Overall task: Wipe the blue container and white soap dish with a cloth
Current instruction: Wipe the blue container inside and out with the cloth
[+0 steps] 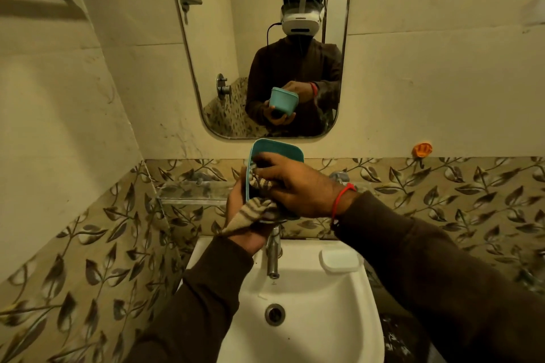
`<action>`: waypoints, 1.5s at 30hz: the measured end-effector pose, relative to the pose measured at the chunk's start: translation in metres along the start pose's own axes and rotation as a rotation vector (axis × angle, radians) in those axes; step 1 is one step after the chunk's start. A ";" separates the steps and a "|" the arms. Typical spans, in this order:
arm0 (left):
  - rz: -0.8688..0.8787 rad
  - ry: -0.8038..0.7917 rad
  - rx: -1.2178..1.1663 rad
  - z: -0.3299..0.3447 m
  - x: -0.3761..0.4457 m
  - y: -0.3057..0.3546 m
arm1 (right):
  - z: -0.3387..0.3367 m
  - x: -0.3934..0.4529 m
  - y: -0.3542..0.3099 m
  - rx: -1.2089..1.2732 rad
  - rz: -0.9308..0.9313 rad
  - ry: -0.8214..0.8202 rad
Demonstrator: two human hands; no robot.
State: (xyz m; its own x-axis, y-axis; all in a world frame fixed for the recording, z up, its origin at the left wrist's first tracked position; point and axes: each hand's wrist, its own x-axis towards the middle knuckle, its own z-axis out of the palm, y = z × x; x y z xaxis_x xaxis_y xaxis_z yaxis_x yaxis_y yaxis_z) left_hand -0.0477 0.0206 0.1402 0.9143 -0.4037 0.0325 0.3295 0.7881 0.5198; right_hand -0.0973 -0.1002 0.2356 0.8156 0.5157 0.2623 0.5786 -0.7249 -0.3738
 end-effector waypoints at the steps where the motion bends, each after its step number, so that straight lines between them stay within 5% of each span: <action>1: -0.009 0.006 0.018 0.003 -0.001 -0.001 | -0.002 0.002 0.003 -0.066 0.004 -0.011; 6: -0.021 0.070 0.097 0.007 -0.006 -0.013 | 0.002 0.006 0.012 -0.354 0.090 -0.112; 15: 0.002 0.052 0.220 0.001 -0.010 -0.001 | 0.009 0.003 0.001 -0.376 0.251 -0.011; 20: 0.010 0.092 0.162 -0.002 -0.013 -0.011 | -0.001 0.002 0.005 -0.273 0.111 -0.074; 25: 0.049 0.079 0.243 0.011 -0.009 0.002 | 0.002 0.005 0.010 -0.546 0.068 0.046; 32: 0.101 0.094 0.301 0.013 -0.007 0.005 | 0.013 -0.007 0.020 -0.601 0.004 -0.005; 36: 0.161 0.166 0.366 0.012 -0.005 0.004 | 0.027 -0.010 0.017 -0.347 -0.043 -0.036; 41: 0.143 0.154 0.326 0.001 0.000 0.001 | 0.025 -0.010 0.014 0.194 0.187 -0.075; 45: 0.105 0.070 0.195 -0.004 -0.003 -0.003 | 0.032 -0.012 0.009 0.963 0.328 0.109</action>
State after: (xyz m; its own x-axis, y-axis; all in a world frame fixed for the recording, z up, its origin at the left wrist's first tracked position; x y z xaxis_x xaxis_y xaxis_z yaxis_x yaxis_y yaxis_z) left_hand -0.0506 0.0213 0.1353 0.9575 -0.2858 0.0396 0.1862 0.7169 0.6718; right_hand -0.1019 -0.0977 0.2008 0.9570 0.2788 0.0803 0.1186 -0.1233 -0.9853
